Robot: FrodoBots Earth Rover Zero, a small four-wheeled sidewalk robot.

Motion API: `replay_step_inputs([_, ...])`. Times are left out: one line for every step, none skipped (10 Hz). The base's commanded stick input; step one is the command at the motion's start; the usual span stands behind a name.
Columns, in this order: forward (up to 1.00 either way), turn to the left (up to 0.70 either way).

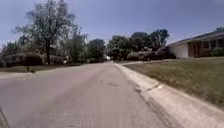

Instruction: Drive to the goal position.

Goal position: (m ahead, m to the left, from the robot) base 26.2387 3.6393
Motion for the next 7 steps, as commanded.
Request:
replay_step_inputs([0.7, 0.0])
replay_step_inputs([0.7, 0.0])
replay_step_inputs([0.7, 0.0])
replay_step_inputs([0.7, 0.0])
replay_step_inputs([0.7, 0.0])
replay_step_inputs([0.7, 0.0])
replay_step_inputs([0.7, 0.0])
